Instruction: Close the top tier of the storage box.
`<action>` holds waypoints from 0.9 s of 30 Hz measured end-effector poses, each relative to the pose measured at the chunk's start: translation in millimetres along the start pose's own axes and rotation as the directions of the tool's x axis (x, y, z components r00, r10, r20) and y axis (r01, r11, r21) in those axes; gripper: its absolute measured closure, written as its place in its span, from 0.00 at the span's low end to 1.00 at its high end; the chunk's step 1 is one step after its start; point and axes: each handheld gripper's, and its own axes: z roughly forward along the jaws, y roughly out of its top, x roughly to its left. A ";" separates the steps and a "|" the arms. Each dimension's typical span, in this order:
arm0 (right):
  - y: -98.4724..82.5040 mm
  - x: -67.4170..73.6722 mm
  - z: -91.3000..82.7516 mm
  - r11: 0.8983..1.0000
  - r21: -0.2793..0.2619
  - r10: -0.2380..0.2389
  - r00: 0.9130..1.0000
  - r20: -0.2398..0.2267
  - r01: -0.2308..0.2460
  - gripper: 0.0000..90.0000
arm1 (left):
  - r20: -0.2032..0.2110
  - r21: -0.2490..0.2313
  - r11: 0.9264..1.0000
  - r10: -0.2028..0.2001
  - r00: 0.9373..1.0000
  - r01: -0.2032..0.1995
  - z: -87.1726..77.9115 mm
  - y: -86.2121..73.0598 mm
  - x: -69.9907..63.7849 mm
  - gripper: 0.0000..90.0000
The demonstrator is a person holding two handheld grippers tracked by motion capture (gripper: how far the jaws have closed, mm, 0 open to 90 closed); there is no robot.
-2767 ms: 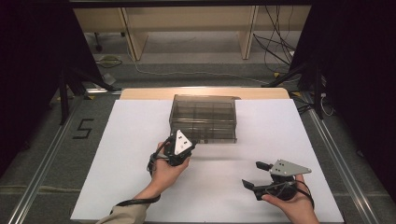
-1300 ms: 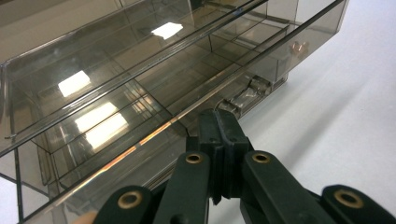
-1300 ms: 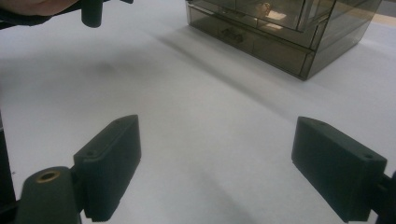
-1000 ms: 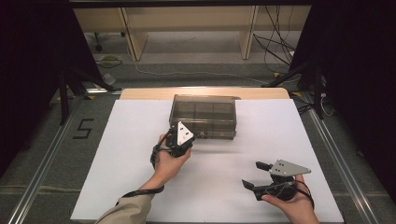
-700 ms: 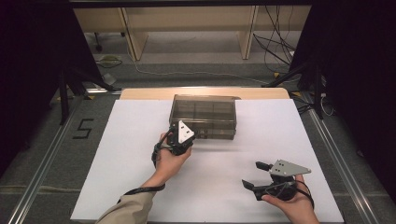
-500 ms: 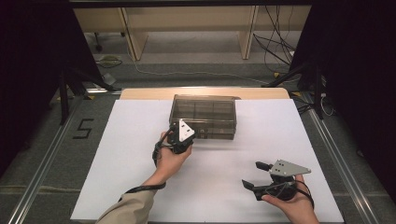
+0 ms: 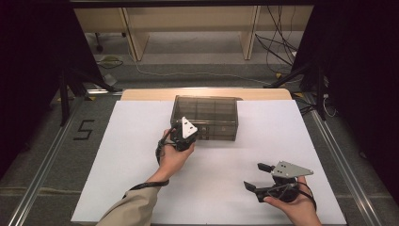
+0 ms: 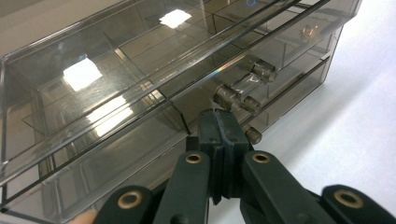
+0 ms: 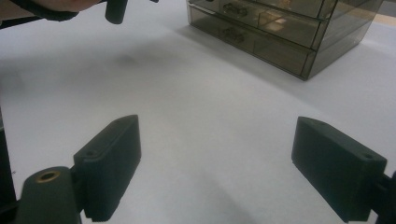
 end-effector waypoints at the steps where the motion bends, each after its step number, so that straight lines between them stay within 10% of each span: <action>1: 0.0 0.0 0.0 1.000 0.000 0.000 1.000 0.000 0.000 0.18 | -0.002 0.000 1.000 0.002 1.000 -0.002 0.4 0.3 0.7 1.00; 27: -0.3 -0.4 0.1 1.000 0.000 0.001 1.000 0.002 -0.001 0.18 | 0.028 -0.011 1.000 -0.009 1.000 0.009 -5.4 7.6 4.8 0.97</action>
